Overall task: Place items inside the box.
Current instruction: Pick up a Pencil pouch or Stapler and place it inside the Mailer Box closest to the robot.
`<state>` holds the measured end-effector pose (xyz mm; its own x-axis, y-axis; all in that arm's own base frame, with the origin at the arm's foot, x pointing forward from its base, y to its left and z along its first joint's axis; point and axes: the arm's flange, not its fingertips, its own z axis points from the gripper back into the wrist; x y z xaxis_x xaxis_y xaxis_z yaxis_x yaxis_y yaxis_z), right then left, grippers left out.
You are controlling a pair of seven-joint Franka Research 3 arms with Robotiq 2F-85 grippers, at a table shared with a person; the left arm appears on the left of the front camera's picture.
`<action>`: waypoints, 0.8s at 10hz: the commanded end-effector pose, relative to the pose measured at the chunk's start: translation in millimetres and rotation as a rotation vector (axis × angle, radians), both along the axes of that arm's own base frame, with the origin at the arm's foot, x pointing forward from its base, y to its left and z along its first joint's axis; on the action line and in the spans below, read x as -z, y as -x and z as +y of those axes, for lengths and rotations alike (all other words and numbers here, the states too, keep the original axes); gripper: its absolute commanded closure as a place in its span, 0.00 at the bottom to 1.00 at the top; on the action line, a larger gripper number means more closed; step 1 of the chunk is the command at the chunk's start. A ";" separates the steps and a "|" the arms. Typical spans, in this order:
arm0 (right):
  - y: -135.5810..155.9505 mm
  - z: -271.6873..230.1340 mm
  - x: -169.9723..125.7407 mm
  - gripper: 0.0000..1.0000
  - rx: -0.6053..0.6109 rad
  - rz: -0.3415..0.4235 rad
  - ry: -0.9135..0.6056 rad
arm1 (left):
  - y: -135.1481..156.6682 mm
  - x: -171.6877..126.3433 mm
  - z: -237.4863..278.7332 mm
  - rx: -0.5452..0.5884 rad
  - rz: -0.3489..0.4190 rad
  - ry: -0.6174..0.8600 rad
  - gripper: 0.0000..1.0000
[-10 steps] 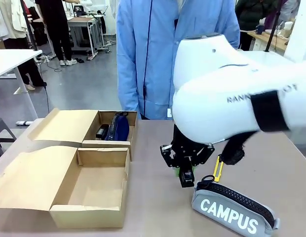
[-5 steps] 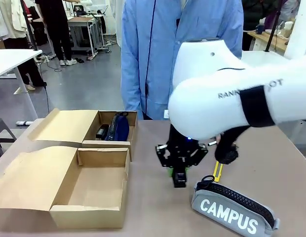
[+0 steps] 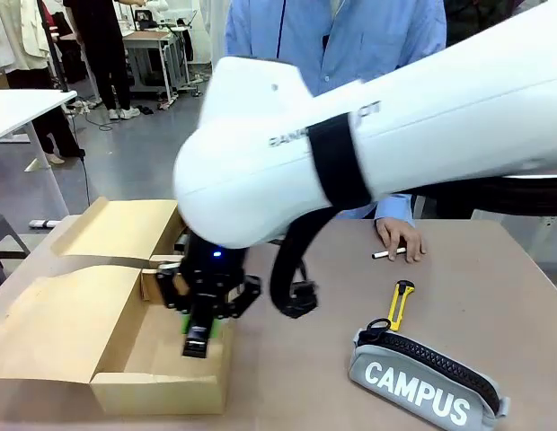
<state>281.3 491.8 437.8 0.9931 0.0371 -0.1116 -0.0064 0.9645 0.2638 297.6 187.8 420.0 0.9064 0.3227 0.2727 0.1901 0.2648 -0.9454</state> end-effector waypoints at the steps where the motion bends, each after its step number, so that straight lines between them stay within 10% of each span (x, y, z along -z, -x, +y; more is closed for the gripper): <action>1: -16.0 44.1 13.8 0.63 -0.050 -0.049 0.024 | 1.0 -1.6 -0.7 0.002 -0.026 0.010 0.00; 8: -27.8 64.8 45.6 0.63 -0.020 -0.107 0.006 | 1.0 -1.6 -0.7 0.002 -0.026 0.010 0.00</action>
